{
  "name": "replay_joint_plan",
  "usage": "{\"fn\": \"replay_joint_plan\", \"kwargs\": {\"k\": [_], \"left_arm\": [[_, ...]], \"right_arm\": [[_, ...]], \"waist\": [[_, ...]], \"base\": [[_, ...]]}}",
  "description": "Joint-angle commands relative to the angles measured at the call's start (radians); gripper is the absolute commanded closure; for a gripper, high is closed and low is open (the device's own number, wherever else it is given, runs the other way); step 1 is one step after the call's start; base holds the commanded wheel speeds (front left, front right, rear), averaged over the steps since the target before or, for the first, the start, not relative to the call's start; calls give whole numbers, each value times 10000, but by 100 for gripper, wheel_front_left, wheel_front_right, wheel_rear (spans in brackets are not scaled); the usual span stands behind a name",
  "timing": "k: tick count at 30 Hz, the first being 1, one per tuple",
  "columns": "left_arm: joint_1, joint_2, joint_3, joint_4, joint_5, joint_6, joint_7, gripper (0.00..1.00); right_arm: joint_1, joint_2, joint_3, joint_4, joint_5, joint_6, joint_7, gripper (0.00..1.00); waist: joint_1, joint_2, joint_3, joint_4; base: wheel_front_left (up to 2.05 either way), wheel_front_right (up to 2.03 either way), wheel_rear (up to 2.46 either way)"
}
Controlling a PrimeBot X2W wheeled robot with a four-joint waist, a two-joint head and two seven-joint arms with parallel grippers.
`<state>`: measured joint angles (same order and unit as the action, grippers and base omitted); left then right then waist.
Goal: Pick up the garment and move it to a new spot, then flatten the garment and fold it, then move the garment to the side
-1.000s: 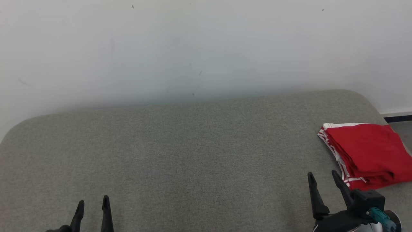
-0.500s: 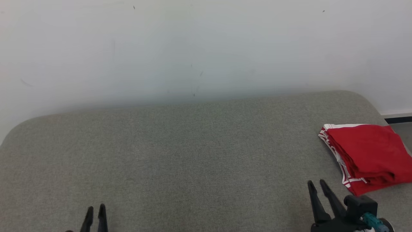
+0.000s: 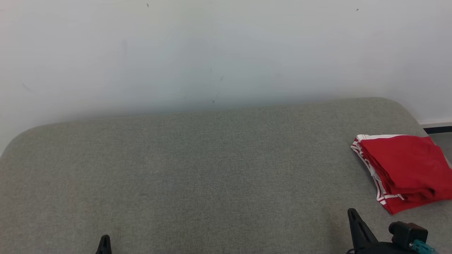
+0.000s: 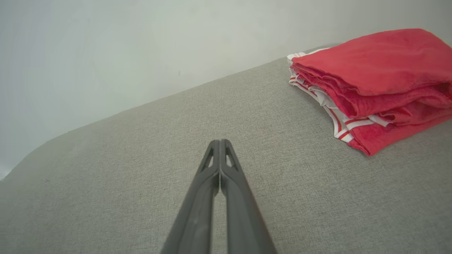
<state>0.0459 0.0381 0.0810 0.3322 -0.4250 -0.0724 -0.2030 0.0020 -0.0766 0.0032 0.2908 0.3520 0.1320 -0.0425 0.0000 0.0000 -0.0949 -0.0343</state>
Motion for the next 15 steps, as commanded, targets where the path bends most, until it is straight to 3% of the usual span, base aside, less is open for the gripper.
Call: {"fn": "replay_joint_plan", "kwargs": {"k": [1, 15], "left_arm": [[-336, 48, 38, -225, -451, -89, 88, 100], [-583, 68, 75, -379, -2663, -184, 659, 100]], "right_arm": [[-295, 9, -72, -194, 496, -2, 74, 100], [-462, 58, -270, -270, 2844, -5, 341, 100]], "waist": [[0, 0, 14, 6], [0, 0, 132, 48]], "base": [[0, 0, 0], [0, 0, 0]]}}
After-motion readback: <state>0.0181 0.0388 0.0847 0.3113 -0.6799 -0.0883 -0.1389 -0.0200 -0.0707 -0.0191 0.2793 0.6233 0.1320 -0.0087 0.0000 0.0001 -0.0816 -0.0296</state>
